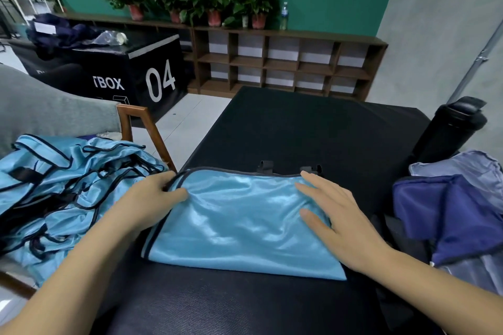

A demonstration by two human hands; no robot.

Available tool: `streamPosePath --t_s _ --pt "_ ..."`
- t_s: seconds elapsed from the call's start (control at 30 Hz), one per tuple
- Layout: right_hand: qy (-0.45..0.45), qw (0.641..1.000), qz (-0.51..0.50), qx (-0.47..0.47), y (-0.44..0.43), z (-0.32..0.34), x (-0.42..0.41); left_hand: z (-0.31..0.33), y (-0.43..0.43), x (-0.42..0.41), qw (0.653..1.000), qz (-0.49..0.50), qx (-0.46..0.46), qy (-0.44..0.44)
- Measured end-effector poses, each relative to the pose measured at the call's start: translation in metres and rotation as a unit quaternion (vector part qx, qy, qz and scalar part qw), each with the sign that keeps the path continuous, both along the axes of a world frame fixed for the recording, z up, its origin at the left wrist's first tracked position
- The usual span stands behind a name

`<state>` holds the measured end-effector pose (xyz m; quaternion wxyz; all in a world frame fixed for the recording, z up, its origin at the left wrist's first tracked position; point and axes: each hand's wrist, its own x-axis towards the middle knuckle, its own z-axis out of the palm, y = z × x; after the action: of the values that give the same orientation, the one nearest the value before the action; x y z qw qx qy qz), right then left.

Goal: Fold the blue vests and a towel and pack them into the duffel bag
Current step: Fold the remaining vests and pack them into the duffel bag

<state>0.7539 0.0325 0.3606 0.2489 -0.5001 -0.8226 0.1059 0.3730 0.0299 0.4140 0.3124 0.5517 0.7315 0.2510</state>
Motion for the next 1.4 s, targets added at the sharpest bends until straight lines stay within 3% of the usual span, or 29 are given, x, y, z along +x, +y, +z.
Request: streamPosePath --t_s 0.2,0.4,0.5,0.7,0.9,1.1,1.17,1.3,1.37,1.4 --pt "-0.031 1.000 -0.002 0.001 -0.002 -0.005 -0.002 0.007 0.002 -0.019 0.994 0.024 -0.022 -0.105" --pt "-0.067 0.997 -0.020 -0.025 -0.004 -0.005 -0.005 0.026 -0.004 0.006 0.958 -0.064 -0.006 -0.278" --pt "-0.068 0.997 -0.023 -0.025 -0.004 -0.005 -0.006 0.036 -0.007 0.032 0.942 -0.100 0.004 -0.321" --pt "-0.070 0.997 -0.022 -0.026 -0.002 -0.007 -0.005 0.027 0.000 0.095 0.936 -0.123 0.028 -0.328" --pt "-0.078 0.997 -0.021 -0.017 -0.003 -0.005 -0.008 0.001 -0.001 0.132 0.961 -0.161 0.037 -0.220" --pt "-0.048 0.998 -0.022 -0.019 -0.003 -0.003 -0.009 -0.007 -0.013 0.145 0.959 -0.198 0.025 -0.203" --pt "-0.036 0.999 -0.024 -0.014 -0.003 -0.004 -0.008 -0.005 -0.017 0.145 0.951 -0.213 0.007 -0.224" --pt "-0.016 1.000 -0.015 0.021 -0.003 -0.006 -0.005 0.004 -0.024 0.138 0.913 -0.220 -0.010 -0.344" --pt "-0.012 0.999 0.000 0.042 -0.005 -0.005 -0.004 0.004 -0.026 0.131 0.921 -0.230 0.024 -0.314" --pt "-0.014 0.999 0.014 0.051 -0.006 -0.005 -0.003 0.000 -0.025 0.126 0.936 -0.234 0.061 -0.255"
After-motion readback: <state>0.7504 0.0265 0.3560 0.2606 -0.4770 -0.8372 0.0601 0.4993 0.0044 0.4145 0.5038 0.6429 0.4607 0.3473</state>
